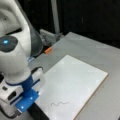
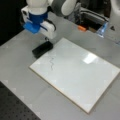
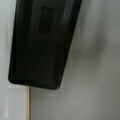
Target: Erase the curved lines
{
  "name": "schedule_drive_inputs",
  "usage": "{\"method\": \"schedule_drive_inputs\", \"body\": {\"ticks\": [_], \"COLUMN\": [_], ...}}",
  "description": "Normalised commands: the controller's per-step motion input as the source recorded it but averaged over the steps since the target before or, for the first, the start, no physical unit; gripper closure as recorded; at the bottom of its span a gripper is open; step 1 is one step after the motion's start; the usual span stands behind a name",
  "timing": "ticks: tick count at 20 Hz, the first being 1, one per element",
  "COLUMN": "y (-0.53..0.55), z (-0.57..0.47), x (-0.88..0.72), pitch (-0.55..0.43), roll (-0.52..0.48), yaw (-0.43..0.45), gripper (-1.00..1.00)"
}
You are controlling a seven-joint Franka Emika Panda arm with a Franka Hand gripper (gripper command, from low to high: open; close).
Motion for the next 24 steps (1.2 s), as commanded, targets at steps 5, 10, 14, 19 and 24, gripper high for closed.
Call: {"method": "schedule_drive_inputs", "body": {"ticks": [5,10,14,19,24], "y": [-0.14,-0.22,-0.22,-0.14,-0.05], "z": [-0.04,-0.03,-0.04,-0.05,-0.02], "x": [0.21,0.23,0.21,0.18,0.13], "pitch": [0.001,-0.029,-0.031,0.001,0.045], "roll": [0.276,0.164,0.058,-0.017,-0.029], "yaw": [-0.077,-0.032,-0.073,-0.123,-0.125], "gripper": [-1.00,-1.00,-1.00,-1.00,-1.00]}}
